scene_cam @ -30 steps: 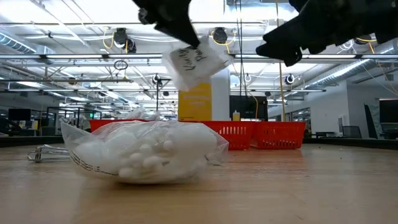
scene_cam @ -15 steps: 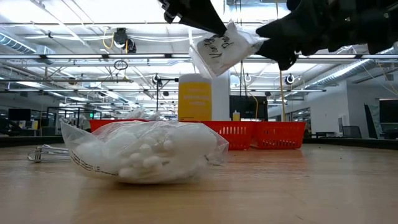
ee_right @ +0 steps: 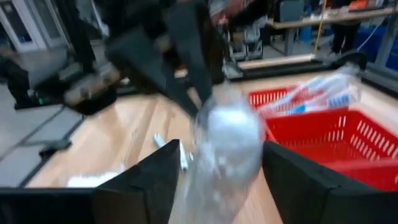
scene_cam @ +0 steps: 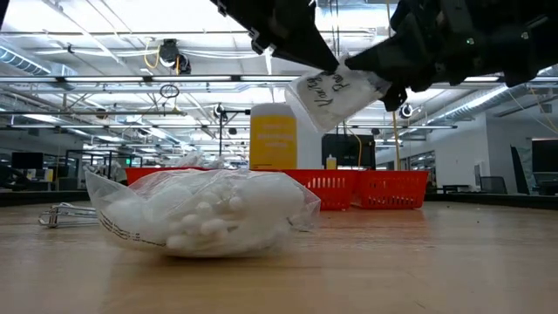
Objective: Pick & Place Travel size toiletries
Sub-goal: Put the cotton pack into the middle right red basket
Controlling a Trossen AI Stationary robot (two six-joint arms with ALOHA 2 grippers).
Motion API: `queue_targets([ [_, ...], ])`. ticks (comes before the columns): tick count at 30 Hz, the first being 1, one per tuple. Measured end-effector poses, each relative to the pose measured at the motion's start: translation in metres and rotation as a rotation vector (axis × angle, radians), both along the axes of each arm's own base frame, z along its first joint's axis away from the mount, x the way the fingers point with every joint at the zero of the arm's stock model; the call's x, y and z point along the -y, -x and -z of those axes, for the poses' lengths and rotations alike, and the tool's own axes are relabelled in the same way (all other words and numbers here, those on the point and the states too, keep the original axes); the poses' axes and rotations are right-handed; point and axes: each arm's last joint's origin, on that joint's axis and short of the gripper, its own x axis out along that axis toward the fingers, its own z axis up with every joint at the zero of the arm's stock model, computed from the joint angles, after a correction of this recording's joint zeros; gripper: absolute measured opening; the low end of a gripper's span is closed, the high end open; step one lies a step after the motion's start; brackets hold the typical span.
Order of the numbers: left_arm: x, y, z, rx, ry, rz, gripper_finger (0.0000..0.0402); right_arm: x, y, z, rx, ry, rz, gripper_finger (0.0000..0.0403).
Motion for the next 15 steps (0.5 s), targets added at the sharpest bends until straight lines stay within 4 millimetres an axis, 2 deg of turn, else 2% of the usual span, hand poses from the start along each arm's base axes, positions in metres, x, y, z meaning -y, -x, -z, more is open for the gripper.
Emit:
queue_targets([
  [11, 0.0005, -0.003, -0.006, 0.065, 0.004, 0.003, 0.0004, 0.0012, 0.0007, 0.0059, -0.06, 0.033, 0.0, 0.0091],
  [15, 0.0007, -0.0042, -0.0085, 0.096, 0.015, 0.001, 0.0019, 0.0006, 0.0006, 0.0056, -0.057, 0.049, -0.029, 0.0039],
])
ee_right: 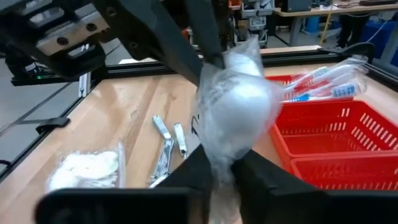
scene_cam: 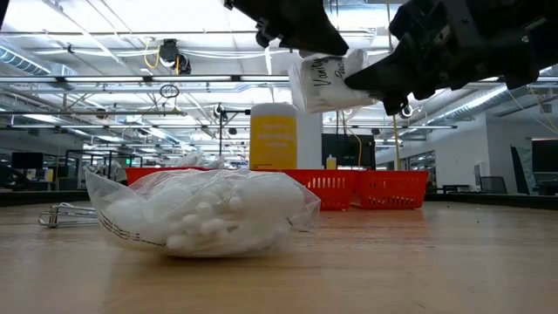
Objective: Pick & Place Travel size toiletries
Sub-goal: Put the cotton pack into the middle right red basket
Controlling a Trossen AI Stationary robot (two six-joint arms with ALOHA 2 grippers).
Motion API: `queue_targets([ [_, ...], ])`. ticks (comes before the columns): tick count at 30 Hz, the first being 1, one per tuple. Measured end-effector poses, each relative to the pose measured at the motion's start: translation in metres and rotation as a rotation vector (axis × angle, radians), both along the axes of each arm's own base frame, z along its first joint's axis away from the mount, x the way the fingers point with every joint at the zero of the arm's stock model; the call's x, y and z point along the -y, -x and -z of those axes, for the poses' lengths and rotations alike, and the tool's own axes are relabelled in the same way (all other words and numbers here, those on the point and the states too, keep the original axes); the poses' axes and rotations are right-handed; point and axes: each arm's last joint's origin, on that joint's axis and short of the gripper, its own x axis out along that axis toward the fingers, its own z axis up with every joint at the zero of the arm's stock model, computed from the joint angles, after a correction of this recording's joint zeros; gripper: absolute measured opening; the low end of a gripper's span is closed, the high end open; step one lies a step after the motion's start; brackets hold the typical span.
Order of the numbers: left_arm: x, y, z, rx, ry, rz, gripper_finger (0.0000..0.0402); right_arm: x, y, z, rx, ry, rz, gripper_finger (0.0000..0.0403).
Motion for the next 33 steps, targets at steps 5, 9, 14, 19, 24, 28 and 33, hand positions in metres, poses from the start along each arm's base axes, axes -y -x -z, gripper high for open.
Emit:
queue_targets([
  [5, 0.004, 0.001, -0.008, 0.064, 0.002, -0.04, 0.009, 0.0, 0.0, 0.001, -0.014, 0.008, -0.023, 0.0012],
  [9, 0.011, 0.009, -0.022, 0.106, -0.034, -0.075, 0.0166, 0.001, 0.0, 0.004, -0.04, 0.011, -0.016, 0.0022],
  [14, 0.025, 0.033, -0.055, 0.18, -0.052, -0.118, 0.0233, 0.008, -0.001, 0.003, -0.035, 0.047, 0.012, 0.0011],
  [19, 0.035, 0.048, -0.064, 0.178, -0.076, -0.196, 0.0261, 0.032, -0.006, -0.005, -0.04, 0.189, 0.198, 0.0011],
  [24, 0.029, 0.047, -0.052, 0.119, -0.089, -0.261, 0.026, 0.058, -0.02, -0.009, -0.331, 0.378, 0.338, 0.0011],
  [28, 0.016, 0.045, -0.045, 0.085, -0.061, -0.317, 0.0248, 0.068, -0.029, -0.007, -0.463, 0.421, 0.345, 0.0011],
  [33, 0.003, 0.044, -0.04, 0.06, -0.022, -0.362, 0.0235, 0.078, -0.037, 0.008, -0.549, 0.507, 0.326, 0.0011],
])
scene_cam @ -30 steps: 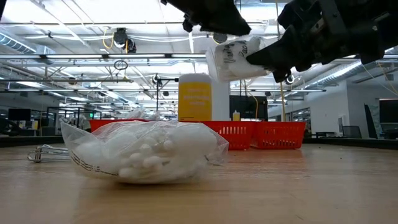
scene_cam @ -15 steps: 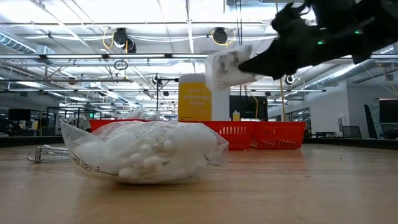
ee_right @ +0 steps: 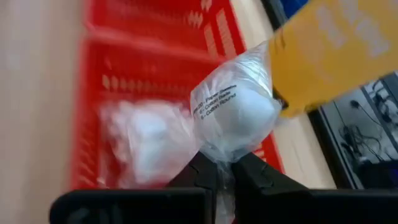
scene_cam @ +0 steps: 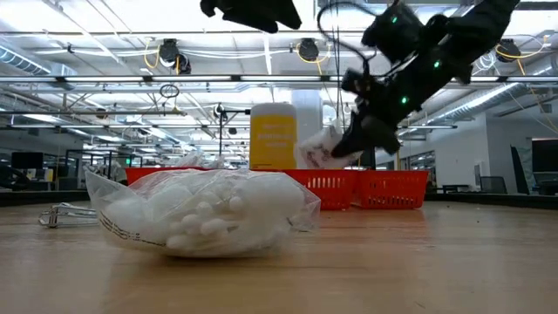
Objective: Pick & Place Travel size toiletries
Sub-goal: Put the cotton pack into the middle right red basket
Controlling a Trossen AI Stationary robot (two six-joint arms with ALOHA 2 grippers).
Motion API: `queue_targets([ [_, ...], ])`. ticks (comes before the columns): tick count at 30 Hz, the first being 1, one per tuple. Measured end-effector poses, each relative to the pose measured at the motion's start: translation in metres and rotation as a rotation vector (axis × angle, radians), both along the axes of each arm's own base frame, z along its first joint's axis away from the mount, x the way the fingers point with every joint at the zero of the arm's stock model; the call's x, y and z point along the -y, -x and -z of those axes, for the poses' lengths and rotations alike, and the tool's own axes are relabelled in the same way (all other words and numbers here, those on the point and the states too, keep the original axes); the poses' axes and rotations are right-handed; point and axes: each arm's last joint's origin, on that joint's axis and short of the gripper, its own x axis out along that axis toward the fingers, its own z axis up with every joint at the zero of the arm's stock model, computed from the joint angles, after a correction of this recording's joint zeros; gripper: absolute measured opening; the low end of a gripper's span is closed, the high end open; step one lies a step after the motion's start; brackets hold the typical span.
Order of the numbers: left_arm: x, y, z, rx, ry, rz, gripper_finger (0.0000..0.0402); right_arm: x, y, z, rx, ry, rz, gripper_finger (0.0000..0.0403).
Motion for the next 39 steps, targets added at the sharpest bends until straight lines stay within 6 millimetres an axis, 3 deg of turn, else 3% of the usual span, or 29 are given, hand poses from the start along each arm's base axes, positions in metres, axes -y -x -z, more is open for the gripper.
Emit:
queue_targets([
  [4, -0.005, -0.001, 0.003, -0.012, 0.047, 0.011, 0.0229, 0.005, -0.003, 0.012, -0.051, 0.02, -0.001, 0.0021],
  [9, -0.005, -0.001, 0.004, -0.012, 0.059, 0.015, 0.0228, 0.003, -0.004, 0.015, -0.07, 0.032, -0.018, 0.0061],
  [19, -0.006, 0.0, 0.005, -0.023, 0.057, 0.016, 0.0227, -0.015, 0.001, -0.016, 0.034, 0.076, -0.102, 0.0157],
  [26, -0.006, 0.0, 0.005, -0.022, 0.063, 0.012, 0.0227, -0.015, 0.007, -0.01, -0.073, 0.09, -0.119, 0.0197],
  [34, -0.006, 0.0, 0.005, -0.017, 0.069, 0.01, 0.0228, -0.007, 0.005, -0.022, 0.012, 0.257, 0.119, 0.024],
  [39, -0.006, 0.0, 0.005, -0.018, 0.069, 0.01, 0.0228, -0.008, 0.002, -0.026, 0.072, 0.236, 0.084, 0.0243],
])
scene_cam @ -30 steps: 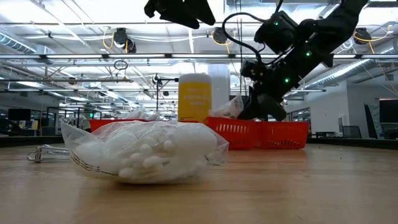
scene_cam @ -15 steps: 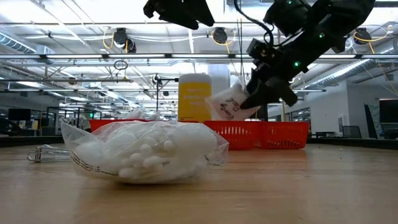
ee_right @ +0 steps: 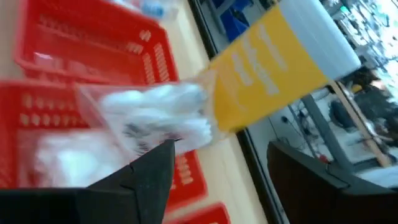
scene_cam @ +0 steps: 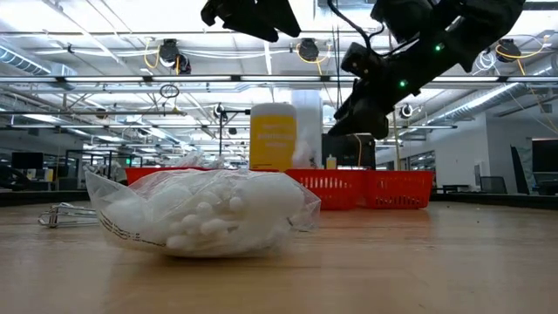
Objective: Pick & Place Travel size toiletries
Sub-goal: Put the cotton pack into the middle right red basket
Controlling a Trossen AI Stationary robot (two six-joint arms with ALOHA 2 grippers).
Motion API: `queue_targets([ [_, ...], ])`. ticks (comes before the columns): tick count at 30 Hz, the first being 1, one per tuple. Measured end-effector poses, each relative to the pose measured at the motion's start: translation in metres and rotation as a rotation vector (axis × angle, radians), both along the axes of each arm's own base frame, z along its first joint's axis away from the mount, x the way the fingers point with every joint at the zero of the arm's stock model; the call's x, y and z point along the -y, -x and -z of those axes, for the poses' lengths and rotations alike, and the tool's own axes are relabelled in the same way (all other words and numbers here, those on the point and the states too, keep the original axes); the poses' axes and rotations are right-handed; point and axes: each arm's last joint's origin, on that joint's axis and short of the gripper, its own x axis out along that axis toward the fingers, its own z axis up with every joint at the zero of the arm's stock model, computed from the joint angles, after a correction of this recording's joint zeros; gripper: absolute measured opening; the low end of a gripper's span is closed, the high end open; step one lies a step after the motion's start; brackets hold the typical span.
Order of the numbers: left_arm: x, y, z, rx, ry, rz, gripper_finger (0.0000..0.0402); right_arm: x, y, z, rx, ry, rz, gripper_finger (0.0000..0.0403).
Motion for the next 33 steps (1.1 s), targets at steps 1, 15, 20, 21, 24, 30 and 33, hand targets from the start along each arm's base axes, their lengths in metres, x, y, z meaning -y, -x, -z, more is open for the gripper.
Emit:
queue_targets([
  [1, 0.0, 0.0, 0.0, 0.0, 0.0, 0.0, 0.0228, 0.0, -0.001, -0.001, 0.015, -0.004, -0.001, 0.0241],
  [15, 0.0, 0.0, 0.0, 0.007, 0.014, -0.006, 0.0227, 0.026, -0.011, 0.001, 0.268, -0.338, -0.126, 0.0207],
  [20, 0.0, 0.0, 0.0, 0.009, 0.017, -0.008, 0.0227, 0.037, -0.023, 0.017, 0.317, -0.389, -0.219, 0.0198],
  [21, 0.0, 0.0, 0.0, 0.009, 0.017, -0.008, 0.0227, 0.039, -0.026, 0.023, 0.315, -0.406, -0.228, 0.0196],
  [24, 0.0, 0.0, 0.0, 0.009, 0.017, -0.008, 0.0227, 0.043, -0.032, 0.041, 0.318, -0.406, -0.21, 0.0189],
  [30, 0.0, 0.0, 0.0, 0.009, 0.017, -0.009, 0.0227, 0.049, -0.036, 0.068, 0.16, -0.462, -0.154, 0.0164],
  [33, -0.001, 0.0, 0.001, 0.006, 0.016, -0.009, 0.0227, 0.049, -0.036, 0.071, 0.097, -0.477, -0.137, 0.0147],
])
